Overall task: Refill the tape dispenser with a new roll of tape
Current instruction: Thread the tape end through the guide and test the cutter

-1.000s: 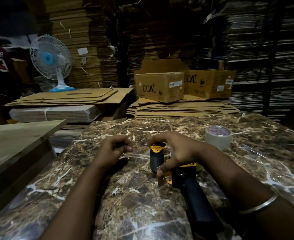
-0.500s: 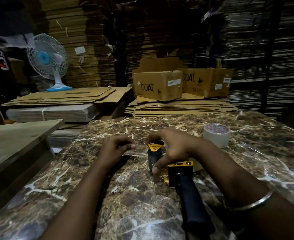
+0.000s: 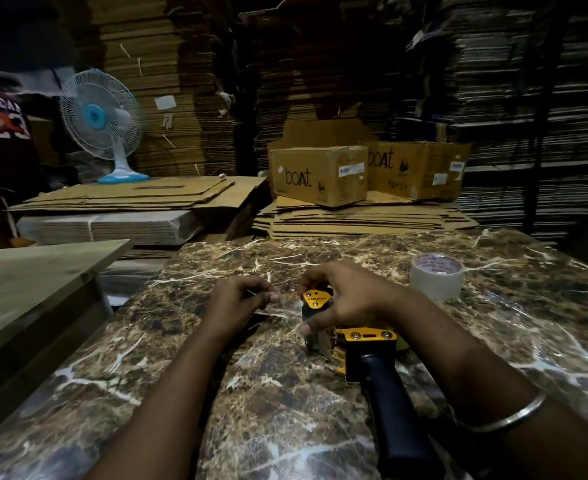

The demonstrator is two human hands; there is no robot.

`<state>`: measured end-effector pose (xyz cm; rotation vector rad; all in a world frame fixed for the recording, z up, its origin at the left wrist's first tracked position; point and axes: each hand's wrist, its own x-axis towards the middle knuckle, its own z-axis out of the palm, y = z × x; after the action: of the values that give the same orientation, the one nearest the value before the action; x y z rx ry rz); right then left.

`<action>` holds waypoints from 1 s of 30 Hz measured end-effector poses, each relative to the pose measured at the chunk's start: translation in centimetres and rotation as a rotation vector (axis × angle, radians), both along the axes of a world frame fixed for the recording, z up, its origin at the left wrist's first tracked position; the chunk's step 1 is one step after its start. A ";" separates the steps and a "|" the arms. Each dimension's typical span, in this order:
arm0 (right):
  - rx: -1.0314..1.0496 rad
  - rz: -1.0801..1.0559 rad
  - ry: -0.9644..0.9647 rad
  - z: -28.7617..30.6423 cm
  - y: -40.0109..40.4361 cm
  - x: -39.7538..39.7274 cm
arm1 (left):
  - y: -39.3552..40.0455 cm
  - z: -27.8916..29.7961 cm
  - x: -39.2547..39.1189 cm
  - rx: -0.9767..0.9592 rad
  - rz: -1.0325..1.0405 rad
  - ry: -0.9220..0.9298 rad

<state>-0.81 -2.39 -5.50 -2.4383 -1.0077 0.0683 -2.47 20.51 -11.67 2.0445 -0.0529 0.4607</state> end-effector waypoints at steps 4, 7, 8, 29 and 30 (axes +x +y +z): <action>0.045 -0.032 -0.020 -0.3 0.3 -0.1 | -0.4 -0.2 -0.1 -0.079 0.012 0.000; 0.084 -0.040 -0.033 -0.6 0.3 0.0 | -0.3 -0.5 0.2 -0.091 0.013 0.020; 0.087 -0.044 -0.037 -0.7 0.3 0.0 | -0.2 -0.5 0.4 -0.092 0.002 0.035; -0.025 -0.002 0.095 0.8 -0.5 1.6 | 3.3 2.2 9.4 1.146 -0.530 -0.227; -0.017 -0.018 0.132 0.9 -0.4 1.6 | 3.8 2.3 9.8 1.199 -0.601 -0.148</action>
<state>0.74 -2.84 -4.57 -2.4224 -0.9305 0.2291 7.28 24.32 -9.36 2.9354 -1.2545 0.1776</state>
